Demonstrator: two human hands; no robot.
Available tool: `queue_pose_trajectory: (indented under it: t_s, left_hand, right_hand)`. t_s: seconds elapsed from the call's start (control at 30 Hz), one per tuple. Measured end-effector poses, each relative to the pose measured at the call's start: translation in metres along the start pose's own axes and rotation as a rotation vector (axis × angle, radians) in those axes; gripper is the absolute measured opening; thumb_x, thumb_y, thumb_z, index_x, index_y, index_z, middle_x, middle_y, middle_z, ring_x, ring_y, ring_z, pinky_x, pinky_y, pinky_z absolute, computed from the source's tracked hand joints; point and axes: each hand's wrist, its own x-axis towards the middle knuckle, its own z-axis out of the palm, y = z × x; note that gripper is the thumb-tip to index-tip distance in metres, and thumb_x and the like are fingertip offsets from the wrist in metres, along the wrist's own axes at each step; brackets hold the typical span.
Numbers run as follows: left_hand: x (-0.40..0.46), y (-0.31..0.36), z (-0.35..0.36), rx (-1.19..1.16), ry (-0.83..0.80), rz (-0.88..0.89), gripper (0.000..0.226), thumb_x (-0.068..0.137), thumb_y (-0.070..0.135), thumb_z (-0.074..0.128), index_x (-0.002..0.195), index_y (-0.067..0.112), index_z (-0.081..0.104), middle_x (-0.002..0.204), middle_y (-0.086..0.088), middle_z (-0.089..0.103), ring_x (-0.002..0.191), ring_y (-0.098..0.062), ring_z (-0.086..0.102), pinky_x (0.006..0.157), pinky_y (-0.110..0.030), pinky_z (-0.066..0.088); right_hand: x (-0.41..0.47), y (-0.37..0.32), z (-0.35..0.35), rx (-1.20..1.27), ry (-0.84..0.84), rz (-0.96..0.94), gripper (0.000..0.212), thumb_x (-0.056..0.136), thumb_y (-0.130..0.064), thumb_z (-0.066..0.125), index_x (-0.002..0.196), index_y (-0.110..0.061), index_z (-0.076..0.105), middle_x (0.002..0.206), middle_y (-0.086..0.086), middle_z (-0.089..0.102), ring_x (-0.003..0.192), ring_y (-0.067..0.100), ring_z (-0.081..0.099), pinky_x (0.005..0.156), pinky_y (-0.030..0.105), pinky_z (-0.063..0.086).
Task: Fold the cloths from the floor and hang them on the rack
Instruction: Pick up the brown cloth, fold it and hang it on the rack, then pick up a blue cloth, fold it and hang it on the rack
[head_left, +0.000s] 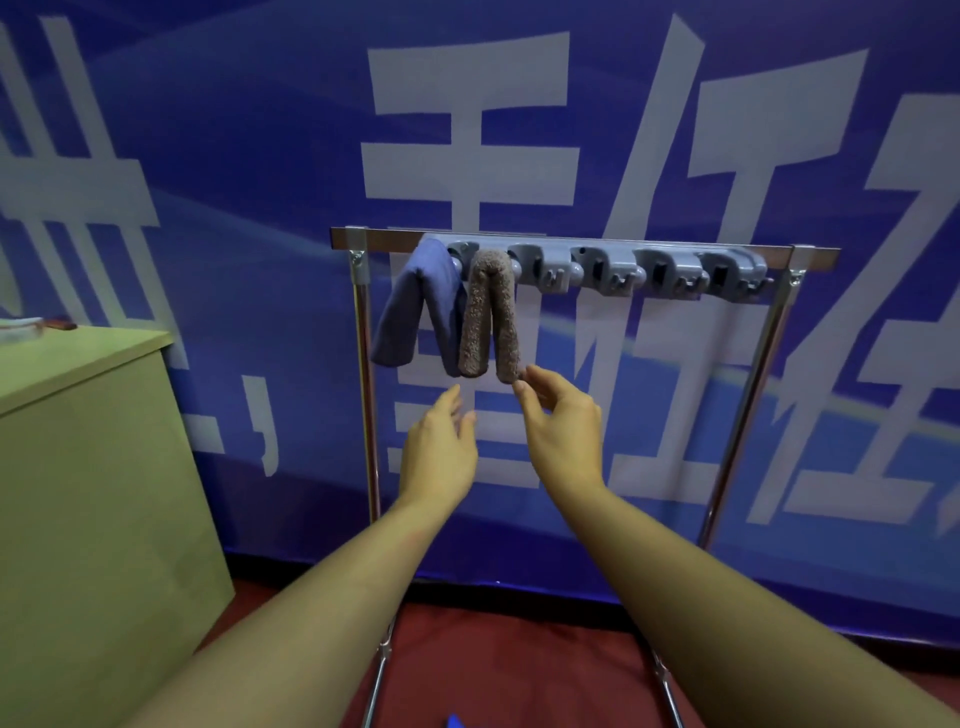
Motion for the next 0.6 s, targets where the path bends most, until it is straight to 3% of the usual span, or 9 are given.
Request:
queue_pose_trajectory:
  t_s: [0.13, 0.27, 0.53, 0.6]
  left_hand:
    - [-0.044, -0.019, -0.009, -0.004, -0.047, -0.016, 0.049, 0.104, 0.025, 0.052, 0.151, 0.017, 0.043, 0.146, -0.001, 0.055, 0.130, -0.017, 0.056, 0.104, -0.028, 0.045]
    - [-0.098, -0.046, -0.009, -0.012, -0.145, -0.035, 0.046, 0.102, 0.028, 0.054, 0.147, 0.019, 0.048, 0.144, 0.003, 0.057, 0.127, -0.010, 0.057, 0.106, -0.027, 0.044]
    - [-0.210, -0.124, 0.011, 0.047, -0.377, -0.190, 0.049, 0.102, 0.031, 0.055, 0.148, 0.018, 0.046, 0.149, 0.001, 0.050, 0.135, -0.015, 0.050, 0.113, -0.033, 0.038]
    - [-0.229, -0.148, 0.019, 0.064, -0.396, -0.243, 0.048, 0.102, 0.029, 0.055, 0.147, 0.017, 0.047, 0.150, -0.003, 0.050, 0.138, -0.019, 0.048, 0.116, -0.037, 0.036]
  right_hand:
    - [-0.046, 0.015, -0.017, 0.001, -0.053, 0.088, 0.041, 0.099, -0.033, 0.063, 0.136, -0.017, 0.063, 0.127, -0.006, 0.070, 0.115, 0.004, 0.063, 0.101, 0.023, 0.050]
    - [-0.105, 0.041, -0.026, 0.029, -0.155, 0.183, 0.046, 0.097, -0.034, 0.065, 0.140, -0.019, 0.058, 0.133, -0.007, 0.065, 0.120, 0.005, 0.060, 0.096, 0.015, 0.044]
    - [-0.235, 0.119, -0.029, -0.130, -0.287, 0.345, 0.045, 0.096, -0.035, 0.065, 0.138, -0.022, 0.058, 0.133, -0.001, 0.066, 0.122, 0.013, 0.061, 0.106, 0.038, 0.048]
    - [-0.259, 0.138, -0.027, -0.230, -0.345, 0.344, 0.045, 0.098, -0.033, 0.063, 0.140, -0.018, 0.056, 0.138, 0.001, 0.063, 0.128, 0.018, 0.058, 0.110, 0.036, 0.043]
